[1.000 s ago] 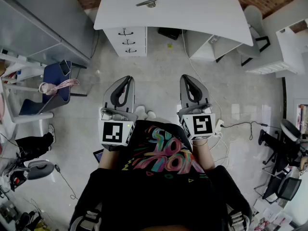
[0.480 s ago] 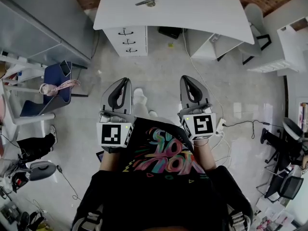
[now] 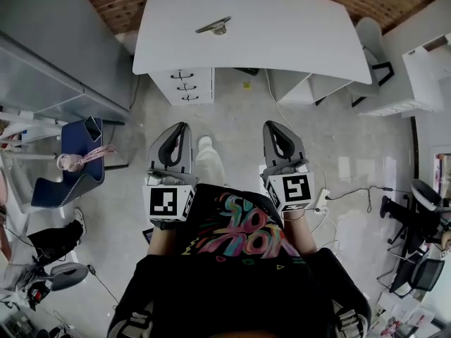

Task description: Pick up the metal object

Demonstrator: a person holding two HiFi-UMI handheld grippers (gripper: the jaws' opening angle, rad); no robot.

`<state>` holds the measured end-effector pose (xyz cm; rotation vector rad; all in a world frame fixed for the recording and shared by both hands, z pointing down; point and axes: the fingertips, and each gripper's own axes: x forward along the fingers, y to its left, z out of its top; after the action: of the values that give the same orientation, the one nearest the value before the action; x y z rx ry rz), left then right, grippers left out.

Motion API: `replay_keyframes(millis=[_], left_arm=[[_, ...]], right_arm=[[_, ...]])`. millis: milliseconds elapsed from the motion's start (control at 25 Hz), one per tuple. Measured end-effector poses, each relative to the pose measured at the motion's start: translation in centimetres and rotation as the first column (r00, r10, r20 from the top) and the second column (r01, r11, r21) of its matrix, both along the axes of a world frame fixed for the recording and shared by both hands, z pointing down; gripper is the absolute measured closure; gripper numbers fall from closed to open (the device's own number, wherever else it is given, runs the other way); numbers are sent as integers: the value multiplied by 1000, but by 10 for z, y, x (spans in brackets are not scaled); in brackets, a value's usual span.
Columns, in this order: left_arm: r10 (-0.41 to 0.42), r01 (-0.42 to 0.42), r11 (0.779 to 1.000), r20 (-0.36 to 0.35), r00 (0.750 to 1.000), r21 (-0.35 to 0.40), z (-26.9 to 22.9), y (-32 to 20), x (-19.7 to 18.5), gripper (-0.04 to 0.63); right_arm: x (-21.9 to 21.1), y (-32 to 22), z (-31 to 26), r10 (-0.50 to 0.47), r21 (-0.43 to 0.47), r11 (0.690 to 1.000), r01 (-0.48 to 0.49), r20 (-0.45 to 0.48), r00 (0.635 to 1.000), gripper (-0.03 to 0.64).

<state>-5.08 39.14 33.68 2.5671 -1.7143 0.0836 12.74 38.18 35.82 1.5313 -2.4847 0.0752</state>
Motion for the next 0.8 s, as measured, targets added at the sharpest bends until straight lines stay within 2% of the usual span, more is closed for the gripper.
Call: replay_keyframes(millis=[400, 800], left_arm=[[62, -62, 998, 16, 998, 16, -13, -158, -40, 561], [127, -128, 990, -13, 992, -54, 8, -236, -54, 561]], right_arm=[[-38, -149, -15, 44, 14, 999, -44, -5, 999, 598], [-56, -219, -1, 105, -54, 993, -107, -35, 994, 598]])
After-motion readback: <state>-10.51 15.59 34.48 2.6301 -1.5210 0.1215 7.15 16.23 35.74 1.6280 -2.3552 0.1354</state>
